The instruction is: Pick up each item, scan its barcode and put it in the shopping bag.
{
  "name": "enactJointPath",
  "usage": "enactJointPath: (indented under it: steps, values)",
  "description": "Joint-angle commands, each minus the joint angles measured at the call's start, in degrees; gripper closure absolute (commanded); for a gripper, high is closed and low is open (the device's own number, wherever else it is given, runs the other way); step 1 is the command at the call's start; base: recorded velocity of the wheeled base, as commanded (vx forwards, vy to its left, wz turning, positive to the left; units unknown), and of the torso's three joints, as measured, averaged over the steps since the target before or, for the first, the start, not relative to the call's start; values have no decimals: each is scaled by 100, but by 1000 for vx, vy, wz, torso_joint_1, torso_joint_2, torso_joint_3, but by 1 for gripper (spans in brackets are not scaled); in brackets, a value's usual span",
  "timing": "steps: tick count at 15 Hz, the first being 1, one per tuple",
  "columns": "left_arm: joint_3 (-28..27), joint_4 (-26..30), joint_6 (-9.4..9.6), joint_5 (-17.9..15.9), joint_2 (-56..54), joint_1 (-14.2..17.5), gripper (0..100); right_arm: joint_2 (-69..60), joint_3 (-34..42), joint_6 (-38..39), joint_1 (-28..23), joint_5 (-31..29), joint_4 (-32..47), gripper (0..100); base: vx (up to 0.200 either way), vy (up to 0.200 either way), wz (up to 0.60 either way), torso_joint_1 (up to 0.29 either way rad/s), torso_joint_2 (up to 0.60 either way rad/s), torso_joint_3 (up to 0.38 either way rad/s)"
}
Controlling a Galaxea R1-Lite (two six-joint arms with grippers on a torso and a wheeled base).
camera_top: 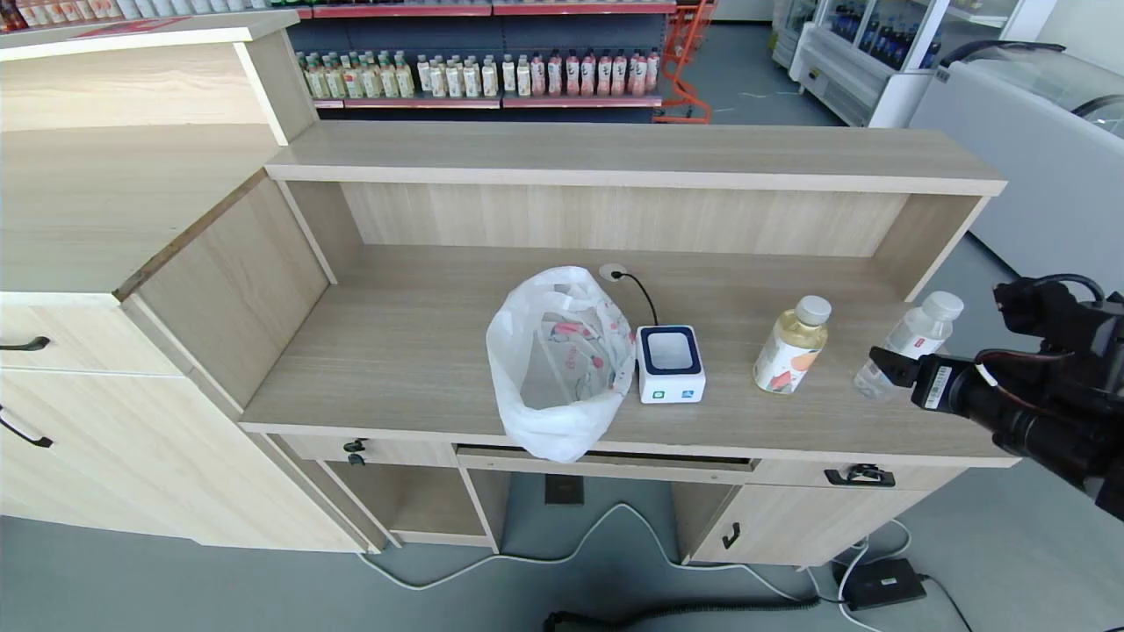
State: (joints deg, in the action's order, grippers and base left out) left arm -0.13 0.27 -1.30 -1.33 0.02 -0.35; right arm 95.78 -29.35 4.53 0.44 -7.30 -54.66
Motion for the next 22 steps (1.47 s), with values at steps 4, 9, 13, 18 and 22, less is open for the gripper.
enactJointPath:
  steps: [4,9,13,18,22]
  values:
    - [-4,0,-1,1,-2,0,0,1259,-334,39,176,-210,-317,0,0,0,0,0,0,0]
    - [-4,0,-1,1,-2,0,0,1979,-1213,39,290,-544,-326,0,0,0,0,0,0,0]
    - [-4,0,-1,1,-2,0,0,2410,-1828,-286,492,-544,-378,0,0,0,0,0,0,0]
    - [5,0,-1,1,-2,0,0,2779,-2180,-357,607,-544,-387,0,0,0,0,0,0,0]
    - [-4,0,-1,1,-2,0,0,3122,-2637,-418,826,-535,-387,0,0,0,0,0,0,0]
